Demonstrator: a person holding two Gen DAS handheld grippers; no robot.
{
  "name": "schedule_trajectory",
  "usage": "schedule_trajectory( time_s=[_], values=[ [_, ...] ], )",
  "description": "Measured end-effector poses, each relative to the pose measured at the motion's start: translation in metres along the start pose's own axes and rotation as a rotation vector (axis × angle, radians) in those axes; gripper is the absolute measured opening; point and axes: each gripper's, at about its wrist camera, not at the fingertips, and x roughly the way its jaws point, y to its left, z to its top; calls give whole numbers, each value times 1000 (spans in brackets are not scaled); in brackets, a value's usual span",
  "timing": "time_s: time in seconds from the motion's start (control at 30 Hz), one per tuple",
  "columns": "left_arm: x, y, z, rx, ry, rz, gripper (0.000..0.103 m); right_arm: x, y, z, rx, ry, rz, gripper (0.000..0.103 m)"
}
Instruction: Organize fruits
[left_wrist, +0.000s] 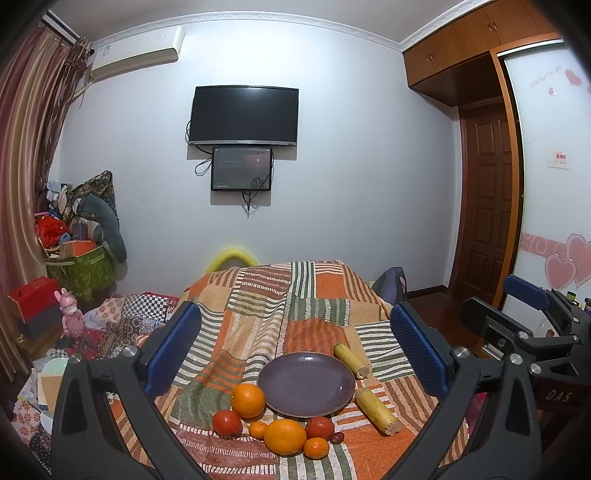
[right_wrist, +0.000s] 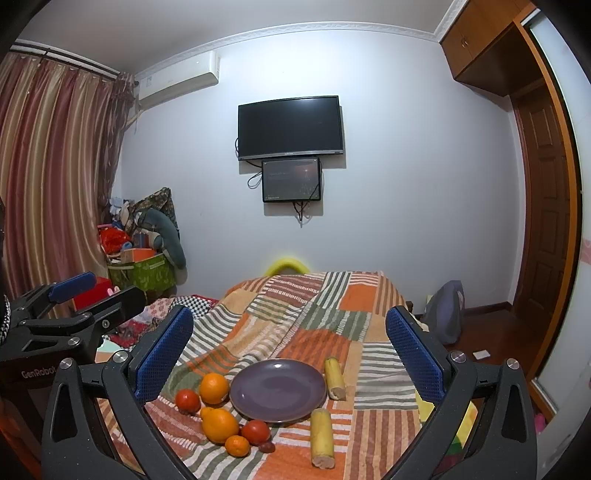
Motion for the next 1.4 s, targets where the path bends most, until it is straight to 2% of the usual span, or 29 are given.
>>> schedule_trajectory(
  time_s=[1.4],
  values=[
    [-3,-2,-1,13,-7,-2,103,-2,-3,-1,17,-12,2,103]
  ],
)
